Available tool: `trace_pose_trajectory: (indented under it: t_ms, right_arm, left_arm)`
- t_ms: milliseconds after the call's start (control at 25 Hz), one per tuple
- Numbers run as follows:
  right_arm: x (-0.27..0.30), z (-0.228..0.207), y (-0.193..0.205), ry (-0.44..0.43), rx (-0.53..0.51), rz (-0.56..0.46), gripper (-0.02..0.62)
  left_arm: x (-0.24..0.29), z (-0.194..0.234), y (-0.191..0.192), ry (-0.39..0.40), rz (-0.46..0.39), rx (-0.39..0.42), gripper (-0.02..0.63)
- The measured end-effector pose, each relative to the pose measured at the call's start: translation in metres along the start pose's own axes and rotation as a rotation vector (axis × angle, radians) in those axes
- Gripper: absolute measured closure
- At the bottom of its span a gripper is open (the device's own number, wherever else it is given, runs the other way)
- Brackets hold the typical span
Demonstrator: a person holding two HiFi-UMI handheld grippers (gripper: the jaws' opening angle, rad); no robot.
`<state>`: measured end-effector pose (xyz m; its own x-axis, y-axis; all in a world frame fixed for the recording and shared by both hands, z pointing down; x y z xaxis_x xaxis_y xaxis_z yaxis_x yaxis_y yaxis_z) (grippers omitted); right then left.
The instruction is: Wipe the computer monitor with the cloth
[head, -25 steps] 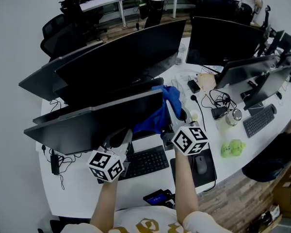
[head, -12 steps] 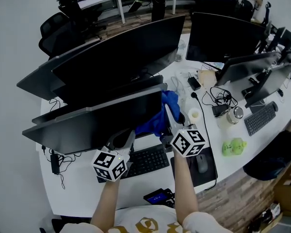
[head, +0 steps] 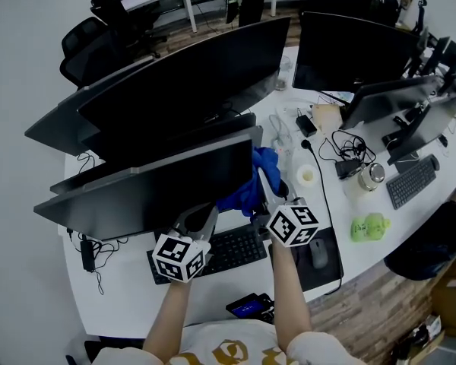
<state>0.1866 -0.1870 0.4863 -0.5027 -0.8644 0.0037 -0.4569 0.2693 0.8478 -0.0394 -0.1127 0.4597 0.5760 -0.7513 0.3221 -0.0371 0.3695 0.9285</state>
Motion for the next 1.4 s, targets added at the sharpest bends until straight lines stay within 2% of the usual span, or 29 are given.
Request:
trace_pose_trajectory:
  t_ms: [600, 1400]
  right_arm:
    - [-0.005, -0.021, 0.037, 0.032, 0.054, 0.071, 0.508]
    - [-0.008, -0.046, 0.08, 0.053, 0.2, 0.113, 0.508]
  left_arm:
    - [0.014, 0.0, 0.023, 0.006, 0.073, 0.007, 0.606]
    - [0.017, 0.002, 0.047, -0.005, 0.151, 0.01, 0.606]
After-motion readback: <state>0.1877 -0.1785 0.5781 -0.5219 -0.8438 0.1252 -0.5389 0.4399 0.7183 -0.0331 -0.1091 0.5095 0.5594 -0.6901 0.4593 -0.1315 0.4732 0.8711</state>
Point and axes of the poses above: the fingertips, and each gripper's own axes: x forward along the fingers, z to its left, y out of its underside, the point moved 10 cm from there along -x, backward along the fingers, and after that the axes turned 1 degree about -z, right-handed, at the moved point
